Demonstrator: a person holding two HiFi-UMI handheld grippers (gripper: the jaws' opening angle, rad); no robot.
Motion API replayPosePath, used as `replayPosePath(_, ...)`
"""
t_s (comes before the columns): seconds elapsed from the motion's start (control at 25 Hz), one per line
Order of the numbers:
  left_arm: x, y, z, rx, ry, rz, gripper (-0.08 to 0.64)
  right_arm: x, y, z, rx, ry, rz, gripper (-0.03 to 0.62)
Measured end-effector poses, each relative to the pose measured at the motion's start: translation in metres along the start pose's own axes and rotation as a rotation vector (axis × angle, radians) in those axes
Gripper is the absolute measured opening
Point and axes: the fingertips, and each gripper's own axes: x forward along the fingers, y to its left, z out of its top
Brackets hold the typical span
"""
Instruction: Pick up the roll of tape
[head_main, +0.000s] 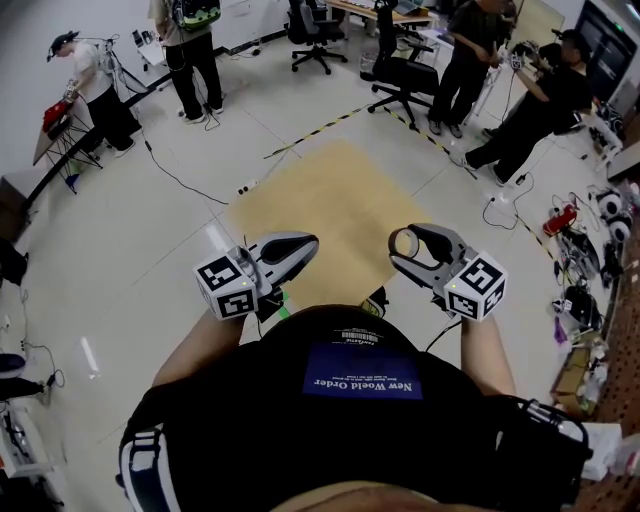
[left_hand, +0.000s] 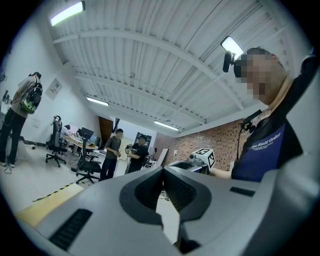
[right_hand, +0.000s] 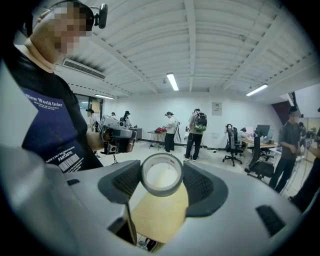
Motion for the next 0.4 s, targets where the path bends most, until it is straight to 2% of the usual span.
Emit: replayPosePath(0.4,-0.0030,0.0015,-0.0010,-0.017,-0.006,0.005,0.006,0.0009,0.0020,-0.0015,-0.006,0.004,0.000,0.259)
